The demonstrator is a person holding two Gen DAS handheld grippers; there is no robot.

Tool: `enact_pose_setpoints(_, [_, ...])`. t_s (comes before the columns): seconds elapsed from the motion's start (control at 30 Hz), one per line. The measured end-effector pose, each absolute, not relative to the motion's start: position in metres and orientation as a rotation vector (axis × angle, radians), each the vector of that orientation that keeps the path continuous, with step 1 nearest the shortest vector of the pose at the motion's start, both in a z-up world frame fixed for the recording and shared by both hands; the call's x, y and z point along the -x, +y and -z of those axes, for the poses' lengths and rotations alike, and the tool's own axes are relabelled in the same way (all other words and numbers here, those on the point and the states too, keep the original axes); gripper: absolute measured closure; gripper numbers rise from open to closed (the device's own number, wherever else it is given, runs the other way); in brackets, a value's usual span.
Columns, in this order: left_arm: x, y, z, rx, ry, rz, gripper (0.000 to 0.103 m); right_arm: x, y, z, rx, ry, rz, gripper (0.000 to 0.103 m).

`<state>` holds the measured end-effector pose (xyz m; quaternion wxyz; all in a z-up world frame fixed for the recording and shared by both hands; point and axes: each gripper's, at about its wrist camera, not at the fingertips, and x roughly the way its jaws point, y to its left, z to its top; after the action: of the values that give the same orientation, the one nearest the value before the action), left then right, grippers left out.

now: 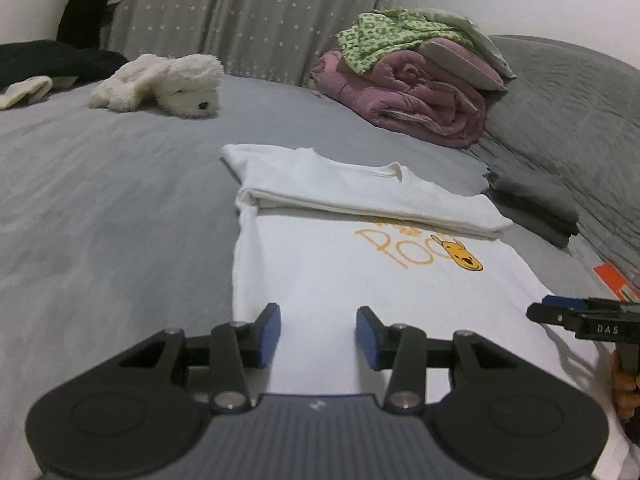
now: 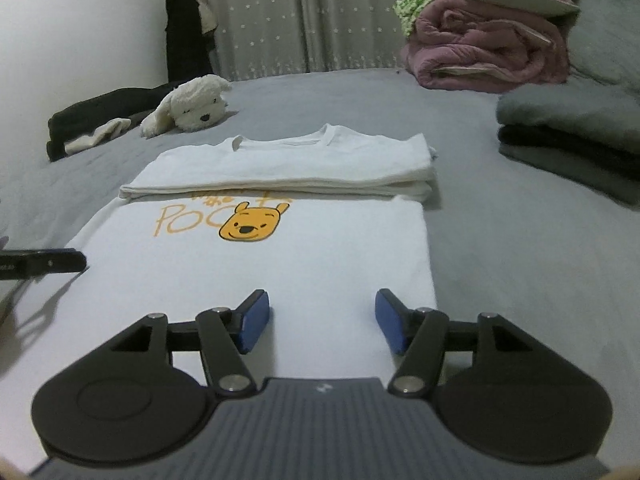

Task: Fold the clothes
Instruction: 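Open both grippers and hover them over the folded shirt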

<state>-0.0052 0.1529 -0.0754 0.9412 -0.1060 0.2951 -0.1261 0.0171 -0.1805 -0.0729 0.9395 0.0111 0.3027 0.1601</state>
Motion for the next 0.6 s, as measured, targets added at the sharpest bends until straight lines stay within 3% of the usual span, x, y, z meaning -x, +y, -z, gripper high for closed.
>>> enact_pose_setpoints(0.47, [0.076, 0.141, 0.066, 0.010, 0.656, 0.278, 0.052, 0.042, -0.198, 0.062, 0.052, 0.755, -0.381, 0.036])
enact_pose_setpoints(0.53, [0.082, 0.147, 0.063, 0.053, 0.706, 0.268, 0.044, 0.051, -0.204, 0.055, 0.059, 0.809, -0.412, 0.035])
enact_pose_setpoints(0.6, [0.087, 0.152, 0.061, 0.070, 0.754, 0.269, 0.043, 0.060, -0.208, 0.049, 0.073, 0.855, -0.432, 0.028])
